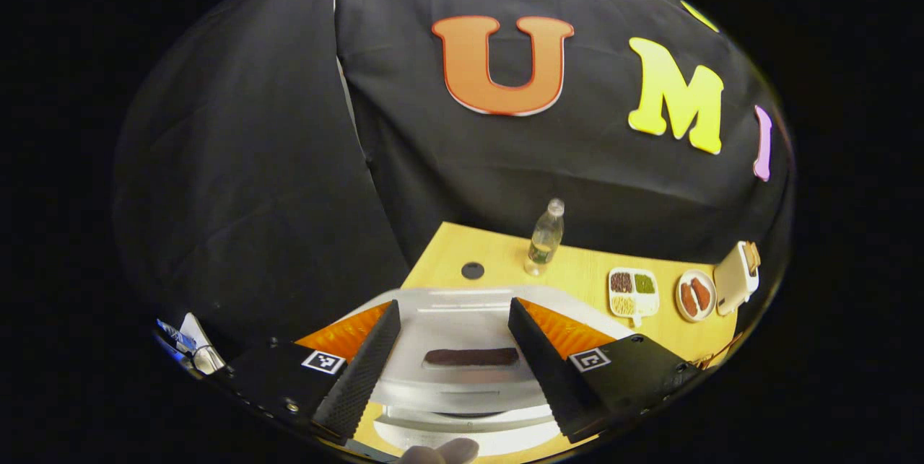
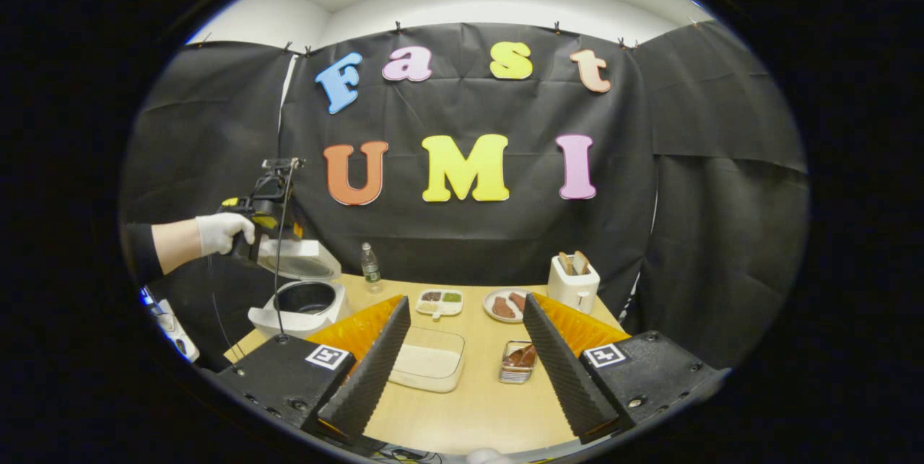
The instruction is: Close the left gripper, press the button to open the rice cooker; take a wooden spoon from the chopstick holder with the right hand, scoop a spoonful of rice and pour it into the rice cooker, then put the wooden spoon back into the chopstick holder.
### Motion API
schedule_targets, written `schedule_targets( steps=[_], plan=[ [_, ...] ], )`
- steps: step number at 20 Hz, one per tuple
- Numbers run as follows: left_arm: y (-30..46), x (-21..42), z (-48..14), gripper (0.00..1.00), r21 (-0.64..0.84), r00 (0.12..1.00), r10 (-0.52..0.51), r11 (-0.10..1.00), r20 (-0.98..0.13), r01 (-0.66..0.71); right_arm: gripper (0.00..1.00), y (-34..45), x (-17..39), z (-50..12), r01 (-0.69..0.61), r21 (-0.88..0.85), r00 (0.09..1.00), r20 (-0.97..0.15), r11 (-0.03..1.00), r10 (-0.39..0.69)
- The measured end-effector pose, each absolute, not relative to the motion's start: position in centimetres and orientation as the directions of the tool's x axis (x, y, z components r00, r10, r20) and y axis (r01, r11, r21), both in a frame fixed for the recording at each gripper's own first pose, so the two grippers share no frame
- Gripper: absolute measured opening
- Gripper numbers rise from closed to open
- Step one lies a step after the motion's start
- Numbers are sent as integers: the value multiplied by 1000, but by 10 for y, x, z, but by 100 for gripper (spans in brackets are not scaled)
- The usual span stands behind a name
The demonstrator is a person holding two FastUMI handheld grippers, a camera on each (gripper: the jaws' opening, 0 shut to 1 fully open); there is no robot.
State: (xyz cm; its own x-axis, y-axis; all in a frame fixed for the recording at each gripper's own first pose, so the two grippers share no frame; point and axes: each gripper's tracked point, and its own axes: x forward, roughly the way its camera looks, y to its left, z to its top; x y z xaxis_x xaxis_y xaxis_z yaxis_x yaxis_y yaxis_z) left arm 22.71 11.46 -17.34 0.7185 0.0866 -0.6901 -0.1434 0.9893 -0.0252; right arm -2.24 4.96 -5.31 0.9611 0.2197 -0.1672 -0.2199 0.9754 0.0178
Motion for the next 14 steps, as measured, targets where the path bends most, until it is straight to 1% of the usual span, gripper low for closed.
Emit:
schedule_targets(
  steps=[1, 2, 3, 4, 7, 11, 14],
  plan=[
    [111, 221, -174, 98, -32, 728, 79, 990, -681, -137, 99, 49, -23, -55, -222, 19, 960, -171, 975, 221],
    [108, 212, -194, 99, -25, 707, 74, 991, -703, -128, 99, 49, -23, -57, -222, 18, 959, -179, 975, 221],
    [101, 208, -206, 97, -21, 699, 70, 992, -711, -121, 99, 49, -23, -60, -225, 17, 957, -186, 974, 224],
    [98, 198, -220, 98, -18, 682, 67, 993, -728, -116, 99, 49, -24, -64, -226, 17, 955, -196, 974, 225],
    [91, 179, -249, 98, -27, 644, 50, 994, -763, -109, 99, 50, -25, -70, -230, 25, 949, -215, 973, 230],
    [88, 160, -269, 98, -10, 614, 43, 997, -788, -83, 99, 50, -23, -74, -227, 26, 947, -227, 973, 227],
    [87, 159, -271, 98, -27, 622, 24, 997, -782, -73, 100, 52, -23, -76, -231, 35, 944, -236, 972, 232]
  ],
)
